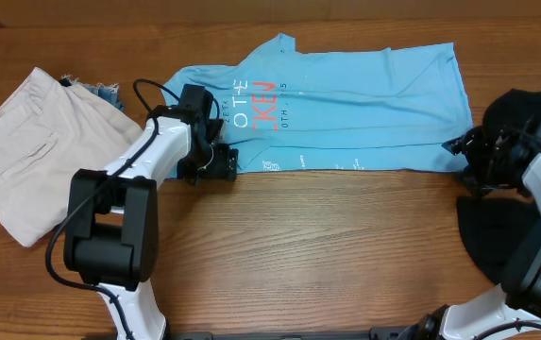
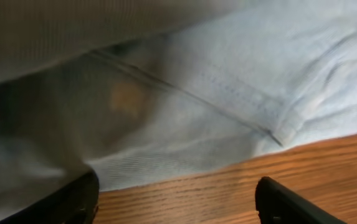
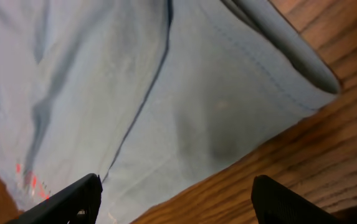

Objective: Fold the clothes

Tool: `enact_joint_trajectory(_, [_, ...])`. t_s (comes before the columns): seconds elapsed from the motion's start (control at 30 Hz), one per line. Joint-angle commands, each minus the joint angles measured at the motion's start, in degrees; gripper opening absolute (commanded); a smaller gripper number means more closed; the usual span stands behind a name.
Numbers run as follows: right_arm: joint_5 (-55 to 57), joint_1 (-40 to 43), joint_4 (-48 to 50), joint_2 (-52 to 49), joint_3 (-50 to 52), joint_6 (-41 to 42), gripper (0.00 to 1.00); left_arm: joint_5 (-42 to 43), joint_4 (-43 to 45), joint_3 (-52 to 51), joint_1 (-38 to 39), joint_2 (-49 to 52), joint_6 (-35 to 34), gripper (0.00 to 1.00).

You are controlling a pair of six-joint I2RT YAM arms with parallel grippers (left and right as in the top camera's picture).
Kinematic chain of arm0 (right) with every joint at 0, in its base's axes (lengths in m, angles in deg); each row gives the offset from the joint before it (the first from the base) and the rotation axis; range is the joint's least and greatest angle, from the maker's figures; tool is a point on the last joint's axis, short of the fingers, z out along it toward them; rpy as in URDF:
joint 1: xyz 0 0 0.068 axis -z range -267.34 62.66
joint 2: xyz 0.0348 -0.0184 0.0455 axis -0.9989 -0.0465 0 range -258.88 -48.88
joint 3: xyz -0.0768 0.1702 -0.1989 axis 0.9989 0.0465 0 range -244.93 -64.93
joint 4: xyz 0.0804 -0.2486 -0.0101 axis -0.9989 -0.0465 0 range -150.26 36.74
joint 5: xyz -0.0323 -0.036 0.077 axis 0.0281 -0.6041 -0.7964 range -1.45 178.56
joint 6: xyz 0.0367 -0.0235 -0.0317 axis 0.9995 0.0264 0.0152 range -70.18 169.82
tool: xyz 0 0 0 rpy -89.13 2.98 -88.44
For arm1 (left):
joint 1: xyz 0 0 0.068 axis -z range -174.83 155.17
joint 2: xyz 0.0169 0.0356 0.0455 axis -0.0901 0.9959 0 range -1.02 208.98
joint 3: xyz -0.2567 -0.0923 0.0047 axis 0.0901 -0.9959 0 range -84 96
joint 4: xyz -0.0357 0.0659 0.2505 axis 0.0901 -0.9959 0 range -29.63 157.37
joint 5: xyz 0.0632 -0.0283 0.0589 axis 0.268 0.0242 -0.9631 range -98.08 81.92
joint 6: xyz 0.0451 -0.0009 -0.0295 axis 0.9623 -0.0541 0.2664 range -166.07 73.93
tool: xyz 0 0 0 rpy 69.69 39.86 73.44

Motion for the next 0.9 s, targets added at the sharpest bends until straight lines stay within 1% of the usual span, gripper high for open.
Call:
enact_joint_trajectory(0.0, [4.7,-0.6,2.4,-0.8,-1.1,6.6,0.8,-1.6,0.1,0.4,-0.4,3.4,-3.4,0.84])
enact_joint_trajectory(0.1, [5.2,-0.6,2.6,-2.1,-1.1,9.2,0.75,-4.1,0.3,0.4,-0.3,3.4,-5.7,0.85])
enact_joint_trajectory(0.13, [5.4,-0.6,2.4,-2.7,-1.1,9.8,0.71,-4.2,0.5,0.4,-0.3,3.4,-5.9,0.85])
enact_joint_trajectory(0.17, [6.3,-0.6,1.5,-3.4,-1.1,11.2,0.7,-4.3,0.7,0.4,-0.4,3.4,-6.3,0.84])
enact_joint_trajectory(0.23, [8.4,-0.6,-1.2,-4.6,-1.1,13.7,0.7,-4.2,1.2,0.4,-0.4,3.4,-7.8,0.85])
enact_joint_trajectory(0.37, [10.3,-0.6,-0.8,-6.5,-1.0,13.6,0.69,-4.2,1.4,0.4,-0.4,3.4,-9.0,0.86])
enact_joint_trajectory(0.47, [10.1,-0.6,1.3,-7.8,-1.0,13.6,0.54,-4.1,1.4,0.4,-0.3,3.4,-10.3,0.86])
enact_joint_trajectory(0.5, [10.0,-0.6,2.1,-8.1,-1.0,13.6,0.52,-4.0,1.5,0.4,-0.3,3.4,-10.7,0.86])
enact_joint_trajectory(0.53, [10.0,-0.6,2.7,-8.2,-1.0,12.7,0.42,-3.6,1.7,0.4,-0.3,3.4,-11.1,0.86])
enact_joint_trajectory(0.57, [10.0,-0.6,2.9,-8.2,-1.0,11.5,0.37,-3.6,1.6,0.4,-0.3,3.4,-11.8,0.87])
enact_joint_trajectory(0.63, [10.0,-0.5,3.0,-8.2,-1.0,10.2,0.29,-2.9,1.3,0.4,-0.4,3.4,-12.5,0.87])
enact_joint_trajectory(0.73, [10.4,-0.1,3.1,-8.2,-1.0,9.2,0.05,-1.6,1.2,0.4,-0.4,3.4,-13.2,0.87])
enact_joint_trajectory(0.87, [10.4,0.3,2.3,-8.2,-1.0,8.4,0.04,-1.6,0.9,0.4,-0.8,3.4,-14.8,0.87])
